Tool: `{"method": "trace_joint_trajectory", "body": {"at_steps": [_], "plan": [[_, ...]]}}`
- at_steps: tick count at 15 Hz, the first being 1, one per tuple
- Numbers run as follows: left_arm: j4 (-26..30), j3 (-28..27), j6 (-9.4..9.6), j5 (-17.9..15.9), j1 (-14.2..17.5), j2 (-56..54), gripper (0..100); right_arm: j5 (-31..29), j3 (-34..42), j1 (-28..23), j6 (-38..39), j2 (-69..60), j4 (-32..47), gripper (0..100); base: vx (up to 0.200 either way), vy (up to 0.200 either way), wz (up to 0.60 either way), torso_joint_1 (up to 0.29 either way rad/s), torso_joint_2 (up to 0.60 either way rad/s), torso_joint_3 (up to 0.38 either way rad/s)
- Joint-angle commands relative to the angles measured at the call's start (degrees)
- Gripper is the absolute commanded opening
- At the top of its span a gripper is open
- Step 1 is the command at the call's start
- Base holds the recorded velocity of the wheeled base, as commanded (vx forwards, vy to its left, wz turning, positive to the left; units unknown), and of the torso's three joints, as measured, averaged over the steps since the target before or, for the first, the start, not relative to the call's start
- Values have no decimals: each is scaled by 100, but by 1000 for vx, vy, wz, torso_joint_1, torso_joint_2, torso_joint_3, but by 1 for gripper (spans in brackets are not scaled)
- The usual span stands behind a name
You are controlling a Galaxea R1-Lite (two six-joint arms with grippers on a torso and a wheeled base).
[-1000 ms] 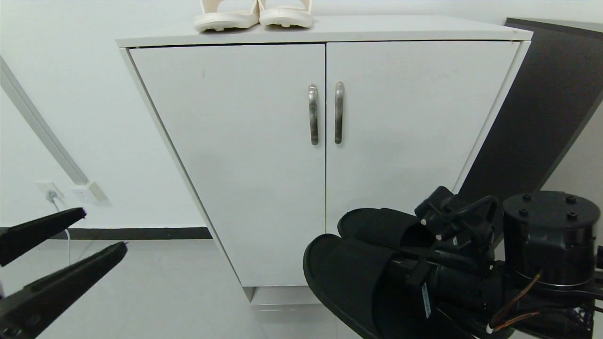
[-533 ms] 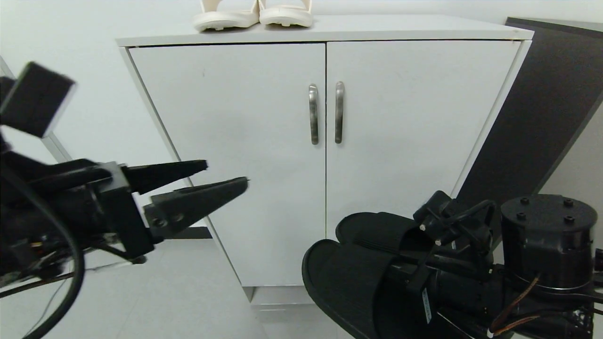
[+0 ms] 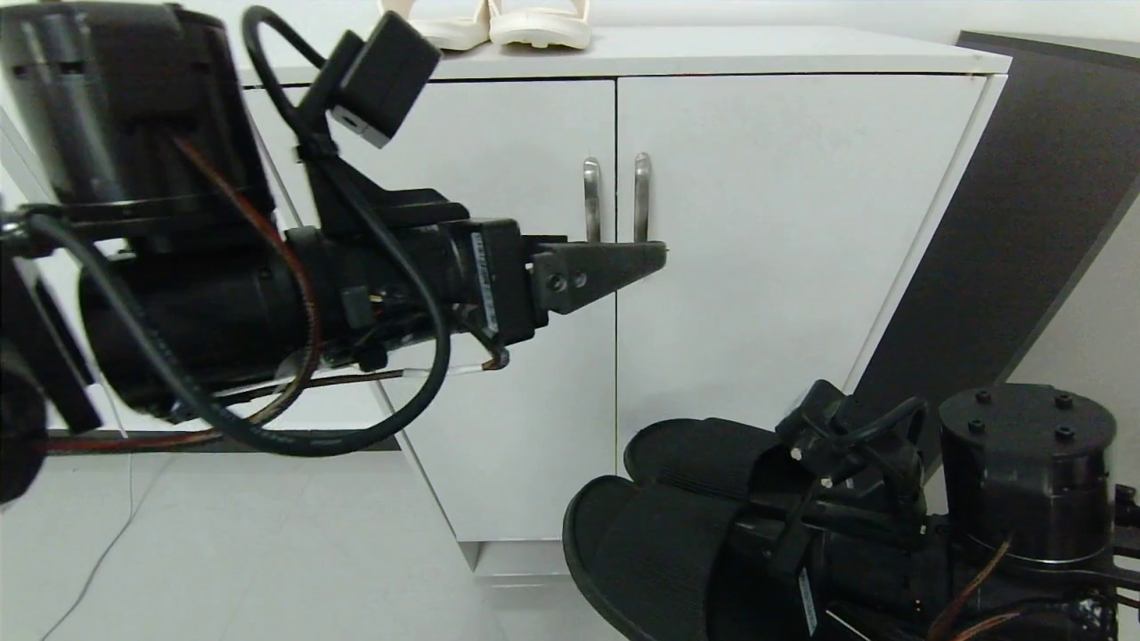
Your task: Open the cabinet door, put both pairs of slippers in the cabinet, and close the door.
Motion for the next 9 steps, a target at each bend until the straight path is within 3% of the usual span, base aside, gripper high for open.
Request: {"method": "trace_joint_trajectory", "body": {"at_steps": [1, 4, 5, 6, 7, 9], "plan": [[6, -476, -65, -285, -11, 633, 100, 23, 29, 25, -1, 90, -23, 0, 0, 0, 0, 0, 0, 0], [-3, -1012, -505, -733, -2, 1002, 100, 76, 117, 95, -1, 213, -164, 0, 0, 0, 0, 0, 0, 0], [-3, -1056, -549, -786, -2, 1028, 100, 76, 126, 95, -1, 213, -181, 0, 0, 0, 0, 0, 0, 0], [-21, -1171, -821, -839, -11, 1099, 100, 85, 126, 95, -1, 213, -207, 0, 0, 0, 0, 0, 0, 0], [-21, -1188, -935, -856, -11, 1099, 100, 103, 126, 104, 8, 213, -207, 0, 0, 0, 0, 0, 0, 0], [-38, -1258, -953, -812, -2, 1222, 100, 147, 117, 113, -1, 257, -216, 0, 0, 0, 0, 0, 0, 0]]}}
